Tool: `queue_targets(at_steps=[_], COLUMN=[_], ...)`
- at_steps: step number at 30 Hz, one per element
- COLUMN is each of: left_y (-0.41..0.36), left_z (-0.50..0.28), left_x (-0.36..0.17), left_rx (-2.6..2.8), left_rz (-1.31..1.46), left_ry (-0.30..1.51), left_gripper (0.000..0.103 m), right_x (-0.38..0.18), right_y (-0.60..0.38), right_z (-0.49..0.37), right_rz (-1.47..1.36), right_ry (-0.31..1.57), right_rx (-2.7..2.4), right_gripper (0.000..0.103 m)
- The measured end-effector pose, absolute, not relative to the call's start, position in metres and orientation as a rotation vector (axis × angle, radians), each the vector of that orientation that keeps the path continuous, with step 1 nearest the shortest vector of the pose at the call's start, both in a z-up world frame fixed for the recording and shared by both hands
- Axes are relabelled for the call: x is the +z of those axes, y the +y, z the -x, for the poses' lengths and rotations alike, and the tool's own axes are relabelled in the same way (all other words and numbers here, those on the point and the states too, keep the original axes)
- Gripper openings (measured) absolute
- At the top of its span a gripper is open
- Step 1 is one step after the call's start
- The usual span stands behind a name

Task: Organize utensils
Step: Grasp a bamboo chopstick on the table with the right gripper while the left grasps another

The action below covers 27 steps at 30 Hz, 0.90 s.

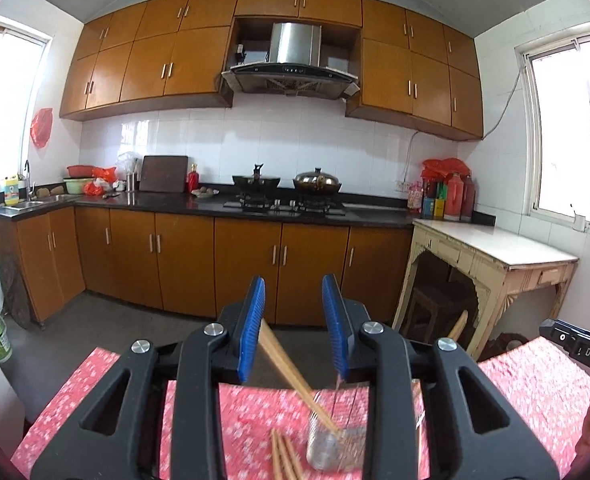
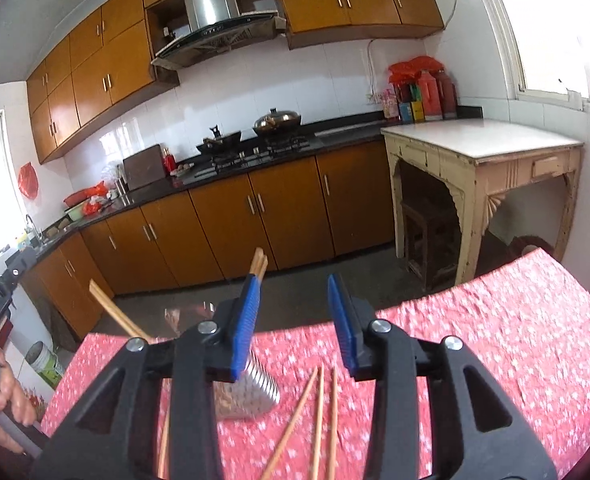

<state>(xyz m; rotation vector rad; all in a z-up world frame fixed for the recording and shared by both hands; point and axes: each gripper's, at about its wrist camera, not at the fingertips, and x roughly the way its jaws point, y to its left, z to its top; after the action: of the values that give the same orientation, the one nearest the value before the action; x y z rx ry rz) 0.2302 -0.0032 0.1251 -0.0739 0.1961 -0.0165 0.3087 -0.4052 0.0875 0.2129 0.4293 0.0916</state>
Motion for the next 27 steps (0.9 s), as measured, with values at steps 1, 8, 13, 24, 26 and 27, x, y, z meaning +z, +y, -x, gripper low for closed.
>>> queue_targets(at_steps=[1, 8, 13, 24, 26, 27], left_y=[0.0, 0.024, 0.033, 0.023, 0.02, 0.019], left_z=[-0.224, -0.186, -0.177, -0.155, -0.153, -0.154], left_x=[0.12, 0.065, 0.019, -0.048, -0.057, -0.06], left_rx=[-0.014, -0.009, 0.006, -0.039, -0.048, -0.053], left_rz=[0.069, 0.062, 0.061, 0.06, 0.061, 0.064], left_ry=[0.203, 0.304, 0.428, 0.613, 0.634, 0.648], left_gripper=[0.036, 0.048, 0.049, 0.055, 0.055, 0.055], right_x=[0.078, 0.017, -0.026, -0.1, -0.107, -0.109], right_y=[-0.407, -0.409, -0.406, -0.397, -0.394, -0.394], right_z=[-0.3, -0.26, -0.239, -0.216, -0.216, -0.216], right_rz=[-0.213, -0.211, -0.2, -0.17, -0.161, -0.161], right_ry=[0.447, 0.561, 0.639, 0.789, 0.8, 0.803], right_rx=[0.094, 0.091, 0.074, 0.052, 0.054, 0.056], right_gripper=[0.036, 0.036, 0.036, 0.028, 0.026, 0.025])
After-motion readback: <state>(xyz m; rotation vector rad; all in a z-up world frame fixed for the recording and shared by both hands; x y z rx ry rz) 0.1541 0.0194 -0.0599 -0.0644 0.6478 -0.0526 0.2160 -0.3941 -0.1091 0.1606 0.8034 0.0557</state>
